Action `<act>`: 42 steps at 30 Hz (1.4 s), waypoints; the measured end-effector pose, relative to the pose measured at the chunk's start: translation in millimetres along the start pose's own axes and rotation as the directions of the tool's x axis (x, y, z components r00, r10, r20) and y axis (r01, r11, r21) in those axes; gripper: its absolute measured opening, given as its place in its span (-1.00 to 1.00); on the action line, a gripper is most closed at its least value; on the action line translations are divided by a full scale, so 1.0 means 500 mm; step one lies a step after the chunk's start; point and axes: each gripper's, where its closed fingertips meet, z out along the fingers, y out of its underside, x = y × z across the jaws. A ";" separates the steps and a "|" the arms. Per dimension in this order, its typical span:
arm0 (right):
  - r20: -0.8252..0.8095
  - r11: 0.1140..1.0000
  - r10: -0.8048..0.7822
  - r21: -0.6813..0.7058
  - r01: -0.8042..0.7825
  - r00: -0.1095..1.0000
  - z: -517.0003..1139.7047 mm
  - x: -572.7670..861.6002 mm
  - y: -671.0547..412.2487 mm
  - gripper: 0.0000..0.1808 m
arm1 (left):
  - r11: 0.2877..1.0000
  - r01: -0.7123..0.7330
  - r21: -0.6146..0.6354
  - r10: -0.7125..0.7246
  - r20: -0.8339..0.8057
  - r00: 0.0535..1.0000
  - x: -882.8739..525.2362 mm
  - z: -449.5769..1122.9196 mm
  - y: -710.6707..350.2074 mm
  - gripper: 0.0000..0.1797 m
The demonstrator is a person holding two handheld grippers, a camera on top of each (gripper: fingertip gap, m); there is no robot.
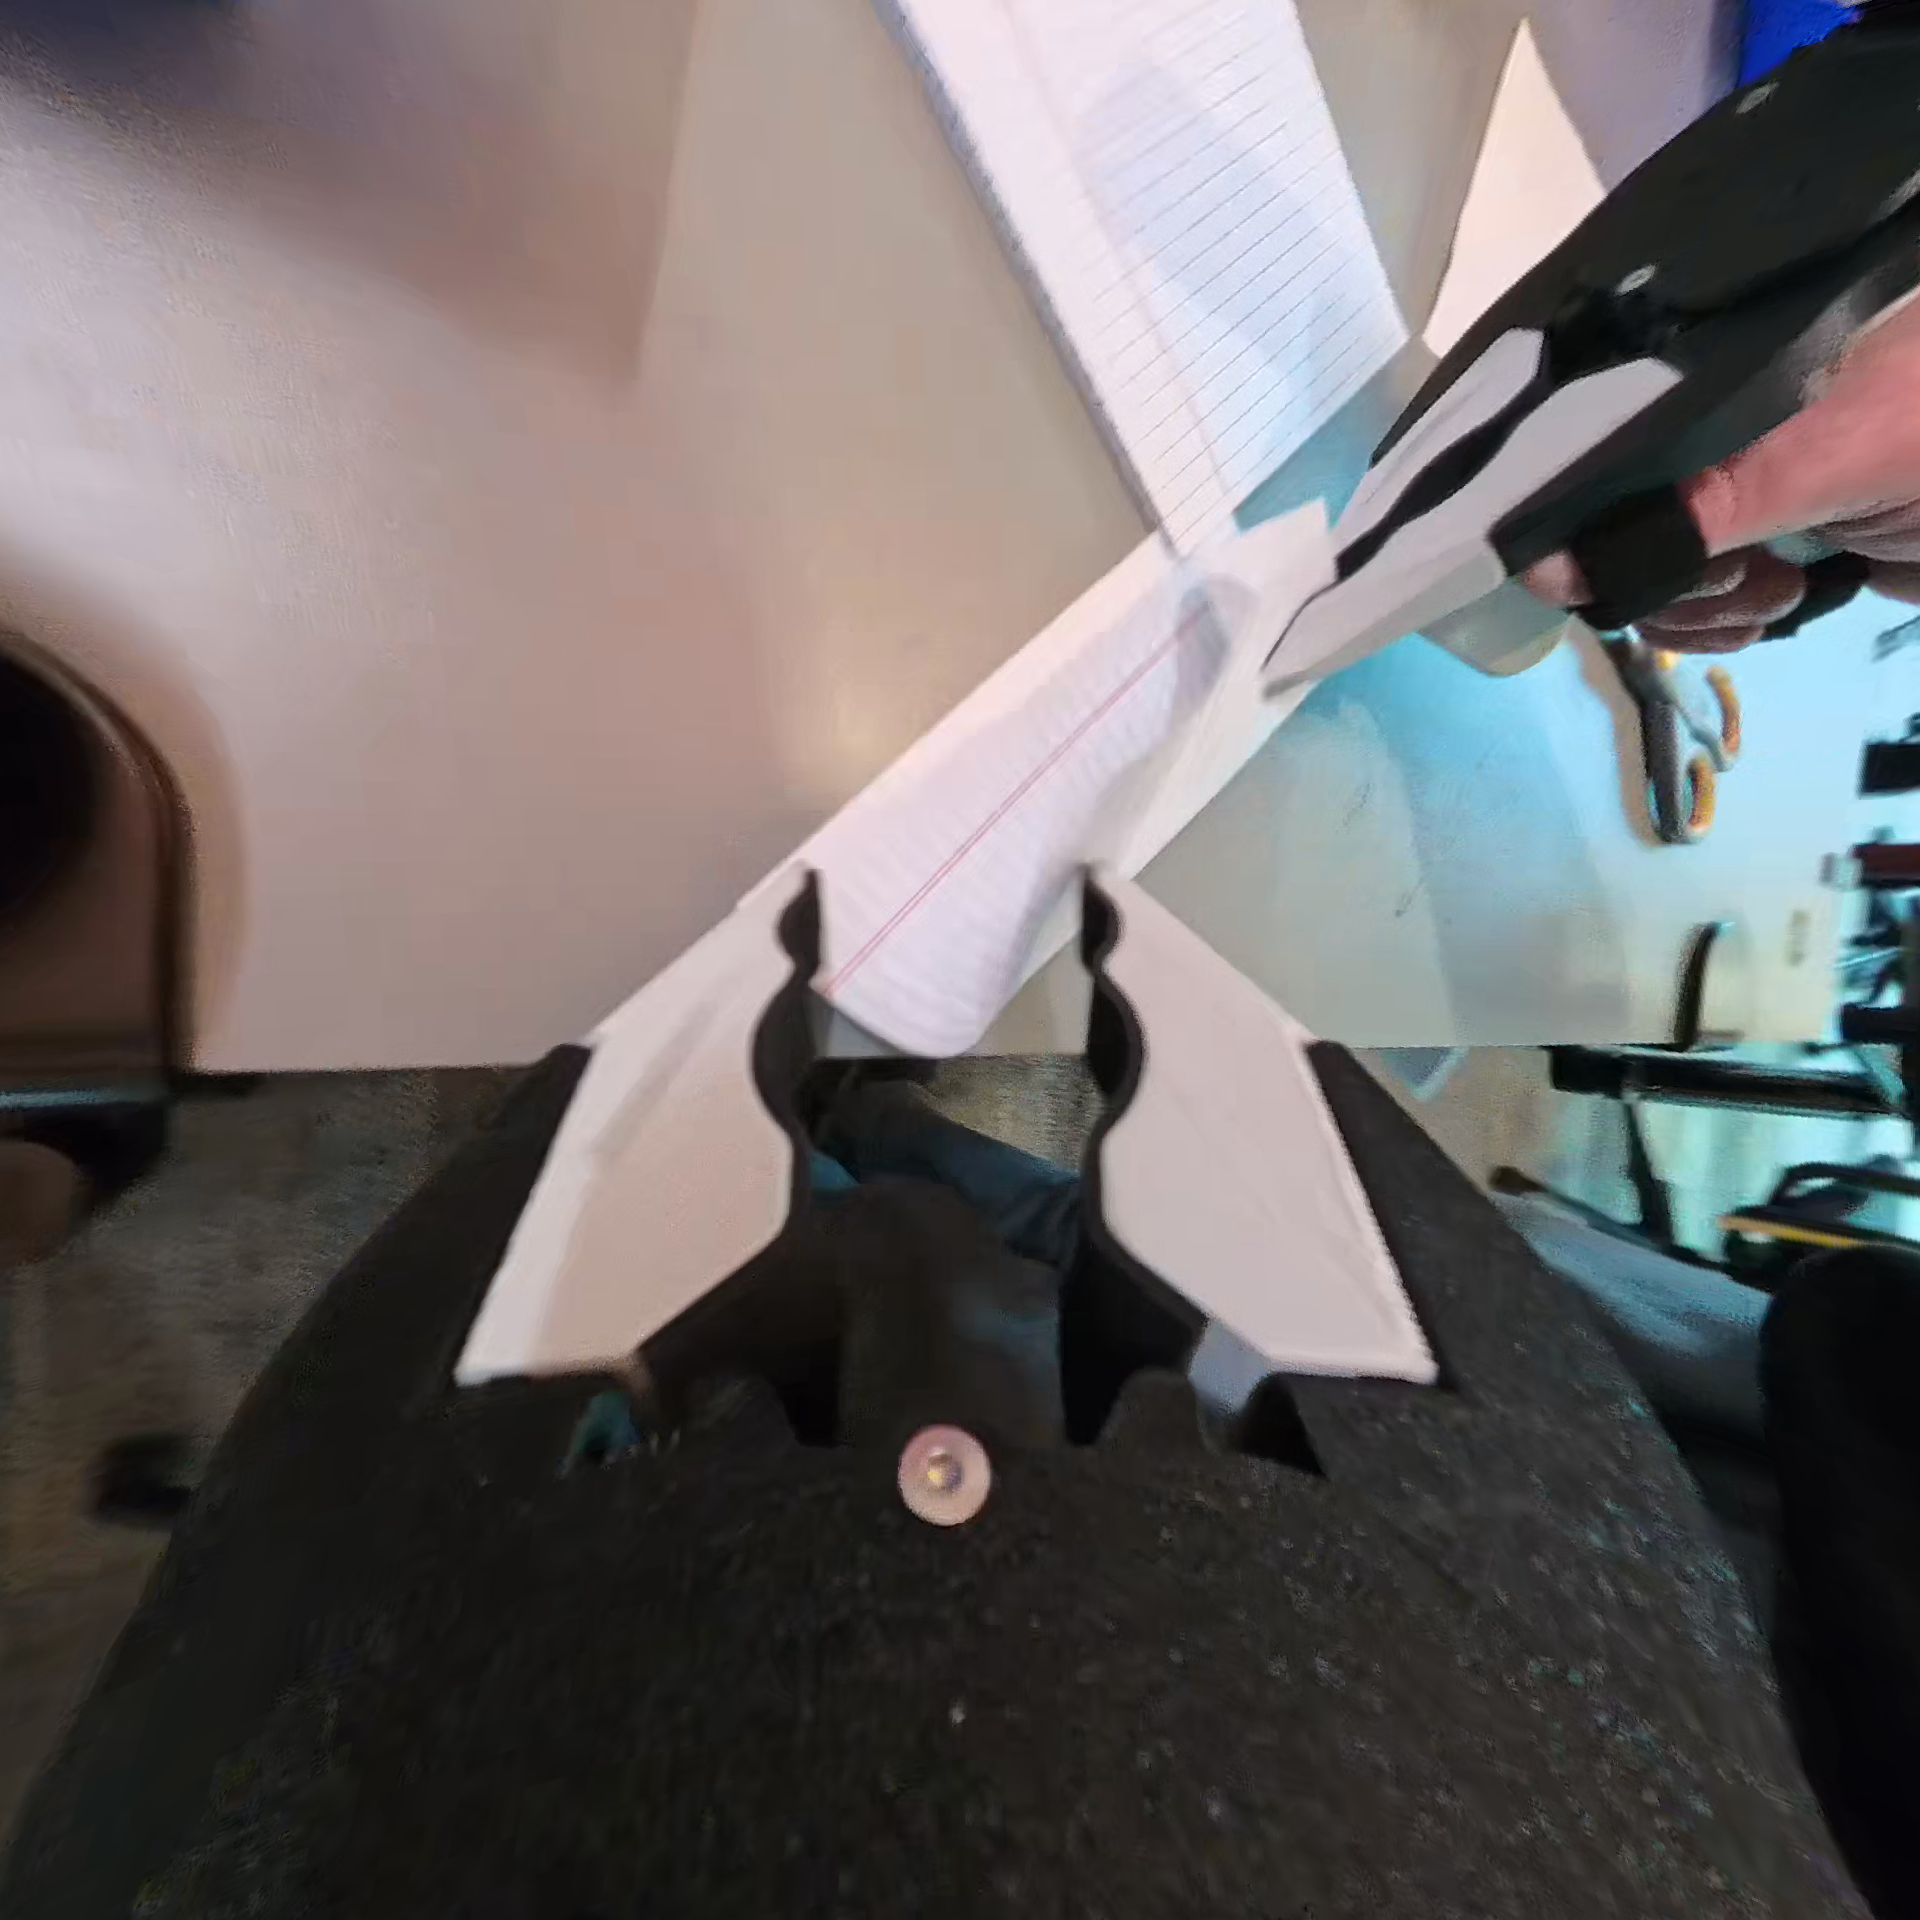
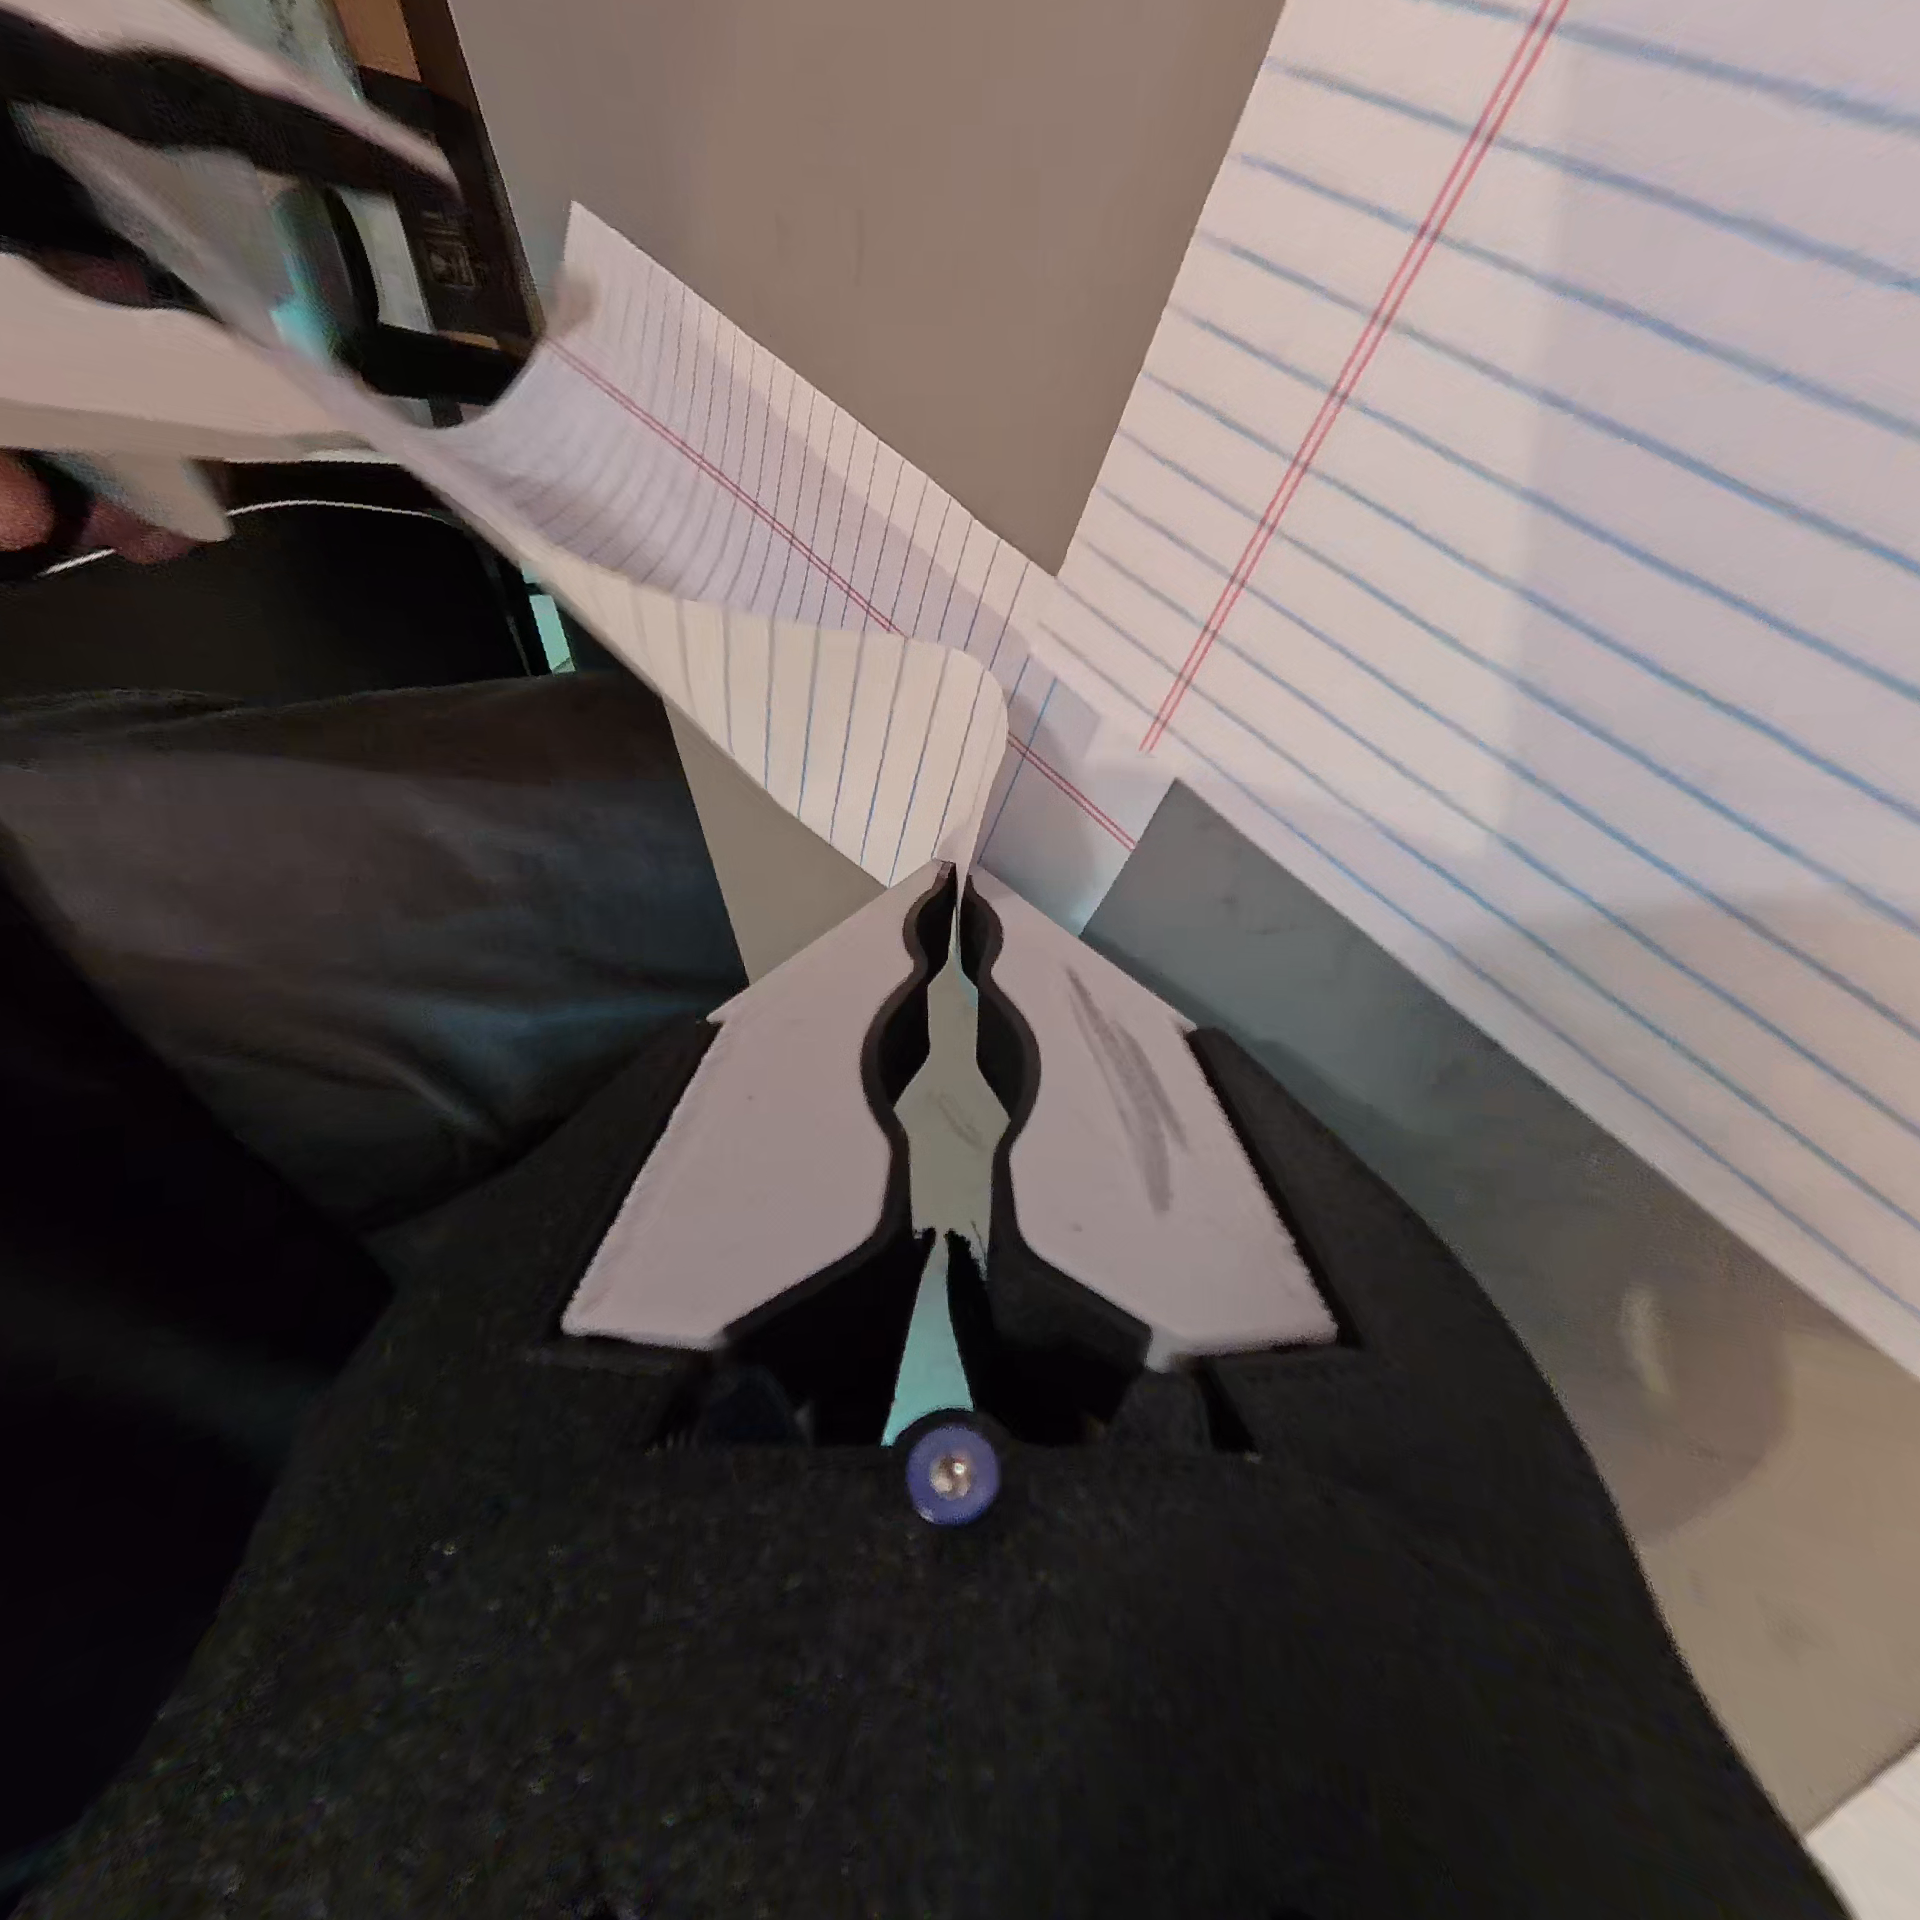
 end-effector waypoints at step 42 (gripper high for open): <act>0.042 0.993 -0.056 -0.100 0.060 0.998 0.016 -0.029 0.051 -1.00 | 0.782 -0.544 -0.303 0.521 -0.160 0.838 0.127 0.169 0.020 -0.72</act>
